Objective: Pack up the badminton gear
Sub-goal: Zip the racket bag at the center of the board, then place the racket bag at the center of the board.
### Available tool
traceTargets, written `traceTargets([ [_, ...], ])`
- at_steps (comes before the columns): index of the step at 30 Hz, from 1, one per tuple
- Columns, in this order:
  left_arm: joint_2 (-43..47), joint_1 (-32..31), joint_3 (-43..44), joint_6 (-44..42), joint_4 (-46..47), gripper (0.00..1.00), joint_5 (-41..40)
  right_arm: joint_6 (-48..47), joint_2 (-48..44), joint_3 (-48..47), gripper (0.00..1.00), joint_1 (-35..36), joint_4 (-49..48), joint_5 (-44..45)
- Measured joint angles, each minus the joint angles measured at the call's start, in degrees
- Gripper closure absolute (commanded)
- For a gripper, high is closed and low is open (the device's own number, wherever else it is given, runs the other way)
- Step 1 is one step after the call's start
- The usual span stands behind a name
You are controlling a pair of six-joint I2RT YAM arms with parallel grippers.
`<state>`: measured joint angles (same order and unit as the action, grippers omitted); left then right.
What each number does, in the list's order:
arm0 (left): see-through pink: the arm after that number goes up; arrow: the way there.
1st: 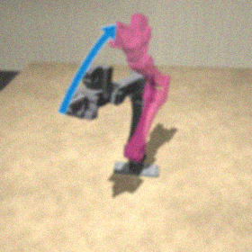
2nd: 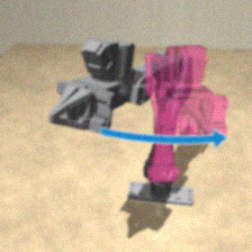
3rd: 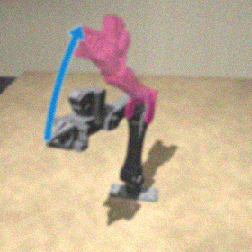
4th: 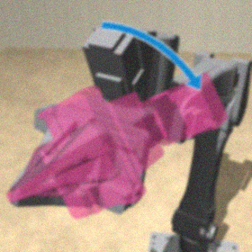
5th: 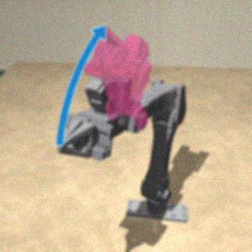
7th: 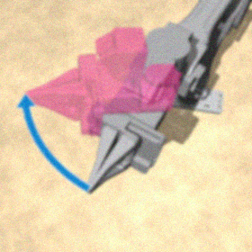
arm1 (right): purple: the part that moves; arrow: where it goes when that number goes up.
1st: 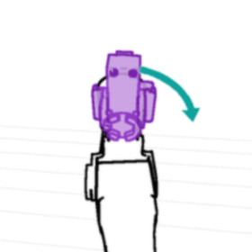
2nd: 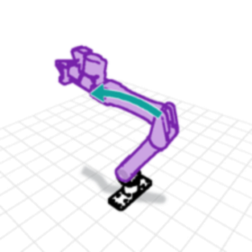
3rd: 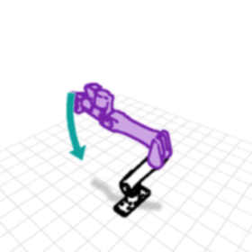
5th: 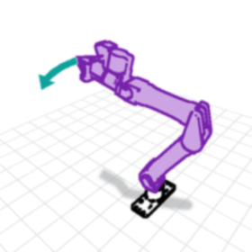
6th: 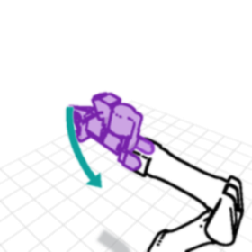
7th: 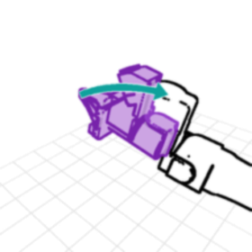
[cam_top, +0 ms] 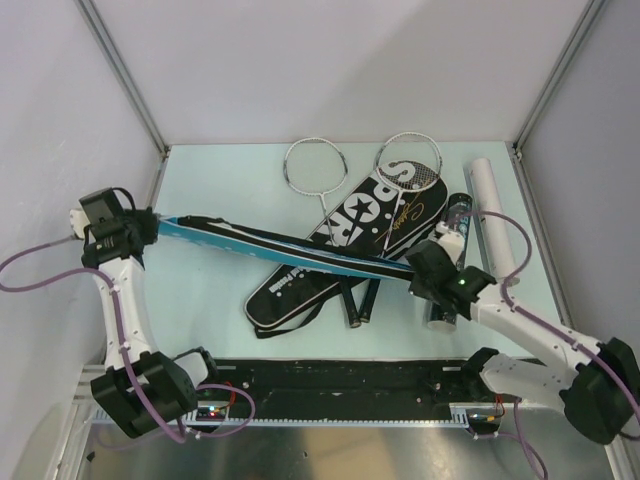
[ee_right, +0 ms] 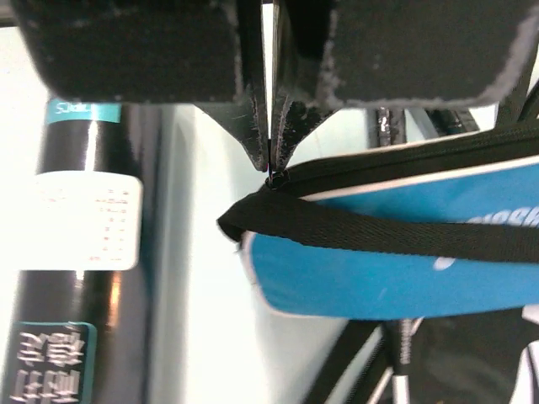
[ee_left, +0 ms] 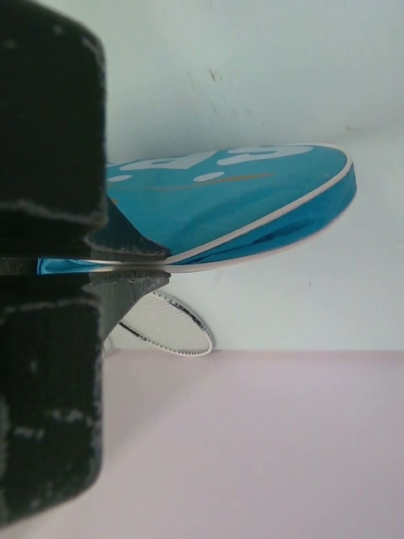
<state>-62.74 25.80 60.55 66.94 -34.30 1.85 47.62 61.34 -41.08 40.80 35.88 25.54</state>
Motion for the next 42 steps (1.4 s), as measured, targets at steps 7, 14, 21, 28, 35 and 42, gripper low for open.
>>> traceTargets([
  [7, -1.2, 0.0, 0.4, -2.0, -1.6, 1.00, 1.4, -0.8, -4.9, 5.6, 1.00, -12.4, -4.1, -7.4],
  [14, -1.9, 0.1, 1.7, -3.1, -2.1, 1.00, 1.6, -7.7, -4.2, 5.1, 0.52, -14.3, -4.7, -9.9],
  [21, -1.9, 0.5, 2.9, -3.6, -0.3, 1.00, 2.0, -22.7, -4.3, -5.6, 0.33, 0.0, -3.0, -5.8],
  [28, -1.9, 0.2, 2.9, -4.1, -0.2, 1.00, 2.7, -43.3, 2.8, -9.2, 0.26, 12.2, -19.0, -10.2],
  [35, -1.9, -0.7, 2.9, -4.1, 0.0, 1.00, 3.3, -59.6, 20.0, -16.5, 0.25, 16.3, -26.4, -16.0],
  [42, -1.9, -2.6, 2.9, -4.1, 0.8, 1.00, 3.3, -68.1, 31.7, -23.7, 0.49, 17.4, -28.5, -19.0],
])
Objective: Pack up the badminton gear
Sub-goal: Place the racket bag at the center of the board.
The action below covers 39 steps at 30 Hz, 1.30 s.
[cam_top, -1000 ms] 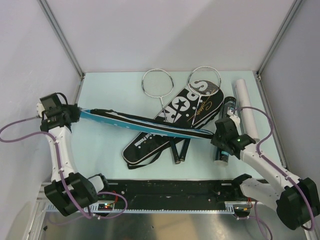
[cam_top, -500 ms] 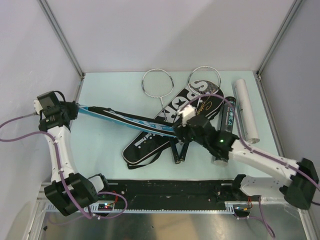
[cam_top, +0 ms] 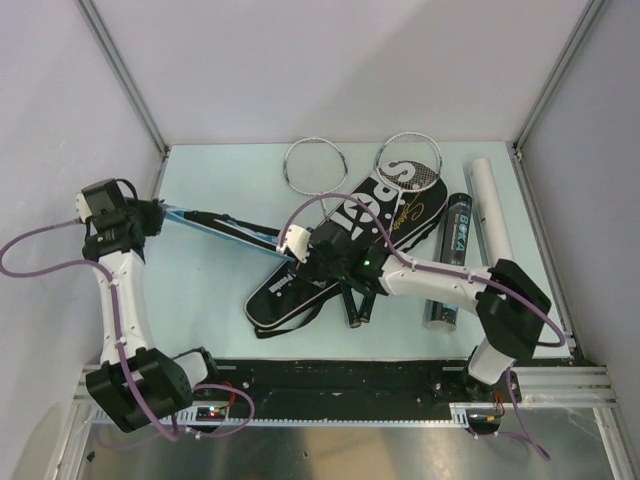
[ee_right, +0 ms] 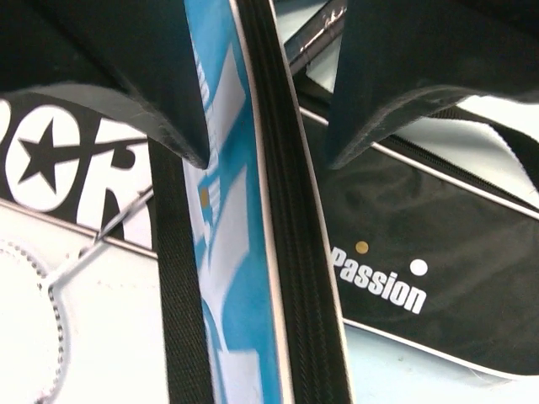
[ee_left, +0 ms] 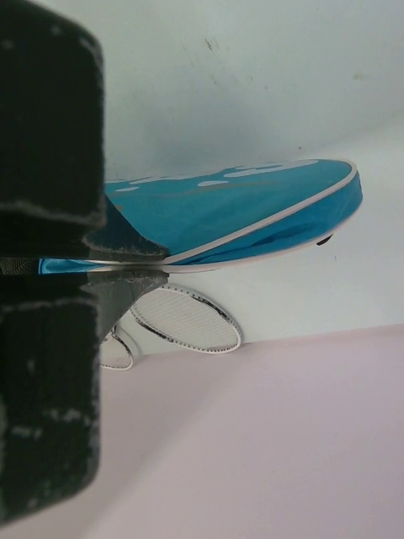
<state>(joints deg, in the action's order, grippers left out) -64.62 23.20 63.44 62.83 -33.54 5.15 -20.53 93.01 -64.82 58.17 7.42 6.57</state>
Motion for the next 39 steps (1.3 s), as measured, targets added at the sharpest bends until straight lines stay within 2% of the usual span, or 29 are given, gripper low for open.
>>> traceTargets([
  [1, 0.0, -0.2, 0.0, 0.0, 0.1, 1.00, 0.0, -0.8, 1.3, -1.0, 0.57, 0.0, 0.0, -0.6],
  [3, 0.0, -0.7, 0.0, -0.2, 0.4, 1.00, 0.0, -1.7, 3.4, -2.9, 0.84, -0.1, 0.0, -1.8],
  [4, 0.0, -1.0, 0.0, -0.4, 0.6, 1.00, 0.0, -2.2, 4.1, -3.6, 0.92, -0.1, 0.1, -2.1],
  [7, -0.3, -1.6, 0.4, -1.0, 1.9, 0.94, 0.0, -1.4, 5.6, -6.4, 0.99, -0.7, 2.3, -2.7],
  [9, -0.8, -1.8, 1.2, -1.6, 2.6, 0.78, 0.1, -0.3, 6.1, -8.3, 1.00, -1.3, 4.2, -3.2],
  [11, -1.0, -1.9, 2.3, -2.4, 3.2, 0.55, 0.3, 1.4, 6.8, -11.5, 1.00, -2.0, 7.1, -4.2],
  [12, -1.0, -1.9, 3.0, -2.9, 3.6, 0.38, 0.9, 2.5, 7.3, -13.7, 1.00, -2.4, 8.9, -4.9],
  [14, -1.0, -2.6, 4.6, -4.2, 4.2, 0.13, 1.8, 4.8, 8.0, -17.6, 1.00, -3.0, 12.3, -6.0],
  [16, -0.9, -3.8, 6.5, -5.7, 4.9, 0.03, 2.5, 7.8, 8.3, -20.8, 1.00, -3.4, 16.3, -7.3],
  [23, -0.1, -7.0, 12.6, -13.0, 5.8, 0.00, 3.9, 20.0, 8.1, -25.1, 1.00, -3.5, 22.3, -13.4],
  [29, 4.6, -7.7, 14.5, -19.5, 6.1, 0.00, 4.9, 33.4, 8.1, -25.7, 1.00, -5.4, 22.7, -18.2],
  [34, 11.6, -8.3, 12.0, -22.9, 6.8, 0.00, 6.2, 46.1, 9.2, -25.9, 1.00, -7.7, 15.7, -22.1],
  [39, 19.8, -8.9, 5.7, -24.8, 6.6, 0.00, 6.8, 59.2, 17.4, -28.8, 1.00, -8.7, 0.4, -23.0],
])
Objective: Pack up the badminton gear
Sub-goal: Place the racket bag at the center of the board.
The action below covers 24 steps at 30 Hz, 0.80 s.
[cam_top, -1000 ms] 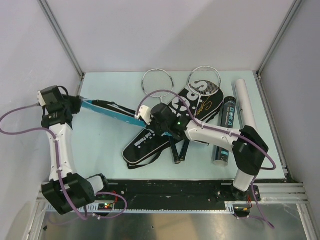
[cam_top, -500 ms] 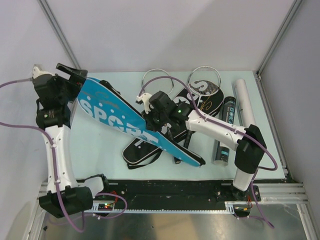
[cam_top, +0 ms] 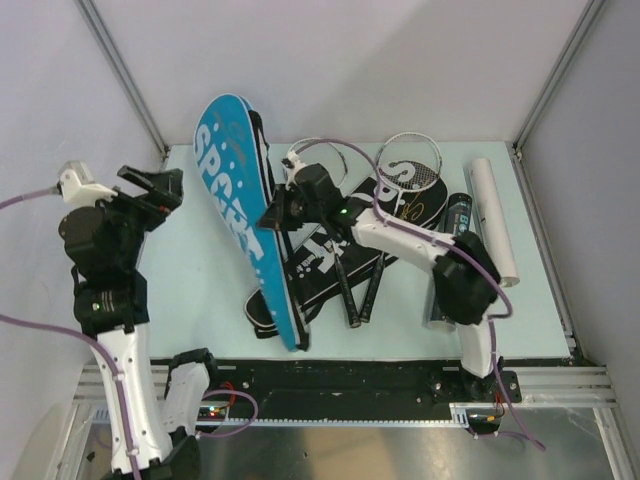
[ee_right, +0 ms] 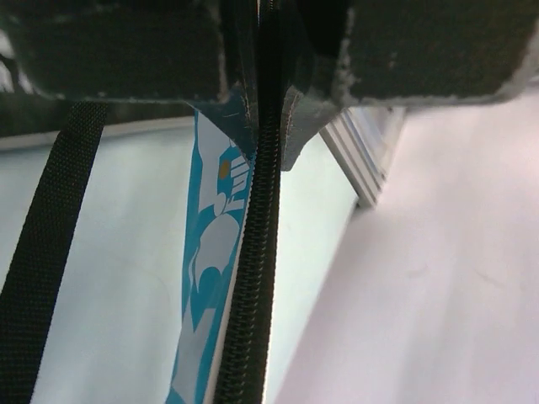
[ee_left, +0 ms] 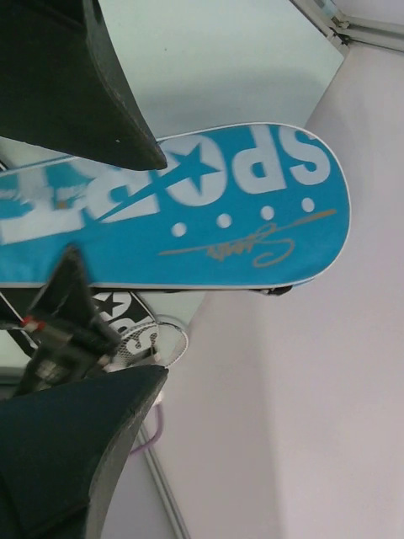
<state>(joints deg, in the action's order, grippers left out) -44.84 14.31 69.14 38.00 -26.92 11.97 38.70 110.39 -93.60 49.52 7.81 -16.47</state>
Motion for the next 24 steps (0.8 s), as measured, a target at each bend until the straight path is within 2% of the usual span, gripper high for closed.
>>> traceTargets([
  [4, 4.2, -0.1, -2.7, -1.1, -0.4, 0.00, 0.0, 8.9, 10.1, -5.3, 1.00, 0.5, -9.9, 0.5],
  [9, 5.0, -0.1, -2.9, -1.6, -0.3, 0.00, -0.1, 18.1, 22.0, -12.2, 1.00, 2.1, -18.6, 3.0],
  [16, 4.8, -0.1, -4.9, -1.6, -0.3, 0.00, -0.3, 28.2, 37.4, -26.0, 1.00, 3.1, -26.7, 8.0],
  [17, 4.5, -0.1, -5.3, -1.6, -0.3, 0.00, -0.5, 29.5, 39.8, -28.8, 0.98, 3.1, -26.6, 8.5],
  [18, 4.4, -0.1, -5.6, -1.6, -0.3, 0.00, -0.8, 30.6, 42.0, -31.5, 0.94, 3.1, -26.7, 8.8],
  [22, 3.7, -0.1, -6.3, -1.6, -0.4, 0.00, -1.6, 33.1, 47.6, -38.0, 0.50, 4.0, -26.4, 10.4],
  [24, 3.6, -0.1, -6.7, -1.6, -0.4, 0.00, -2.8, 33.0, 48.3, -39.5, 0.39, 4.2, -25.6, 11.5],
])
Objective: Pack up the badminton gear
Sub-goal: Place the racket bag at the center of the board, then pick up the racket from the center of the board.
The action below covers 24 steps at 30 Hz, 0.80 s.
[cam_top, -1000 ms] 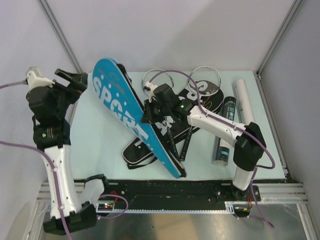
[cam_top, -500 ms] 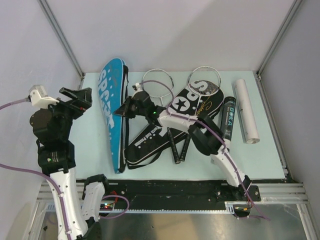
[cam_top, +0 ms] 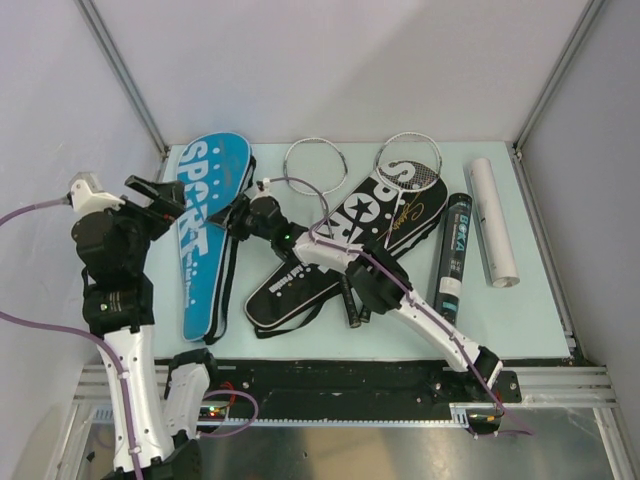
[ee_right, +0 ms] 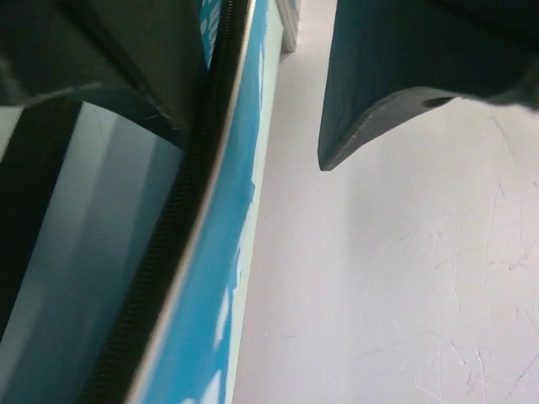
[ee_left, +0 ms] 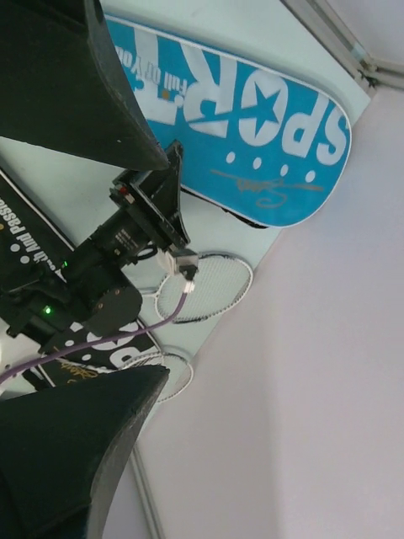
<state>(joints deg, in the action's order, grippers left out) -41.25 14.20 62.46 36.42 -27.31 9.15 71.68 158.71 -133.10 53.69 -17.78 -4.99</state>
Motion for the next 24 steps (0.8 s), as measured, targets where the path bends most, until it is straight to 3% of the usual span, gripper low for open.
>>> traceTargets([
  [3, -0.1, 0.0, -1.0, 0.2, 0.0, 0.00, -2.0, -1.2, -1.1, 1.9, 0.29, -0.3, -0.1, 0.2],
  [6, -0.7, 0.0, -2.1, 1.1, 0.0, 0.00, -2.8, -3.6, -7.0, 11.8, 0.25, -1.4, -0.1, -0.5],
  [9, -2.5, 0.1, -2.9, 1.0, 0.0, 0.00, -1.3, -7.4, -15.8, 21.9, 0.26, -3.3, 3.1, -2.5],
  [19, -7.4, -0.4, -7.6, -3.5, 0.2, 0.07, 7.7, -18.6, -47.6, 40.0, 0.37, -11.8, 17.8, -6.7],
  [24, -9.7, -6.8, -8.6, -5.8, 0.3, 0.14, 8.8, -23.4, -56.3, 47.5, 0.39, -16.1, 29.6, -2.4],
])
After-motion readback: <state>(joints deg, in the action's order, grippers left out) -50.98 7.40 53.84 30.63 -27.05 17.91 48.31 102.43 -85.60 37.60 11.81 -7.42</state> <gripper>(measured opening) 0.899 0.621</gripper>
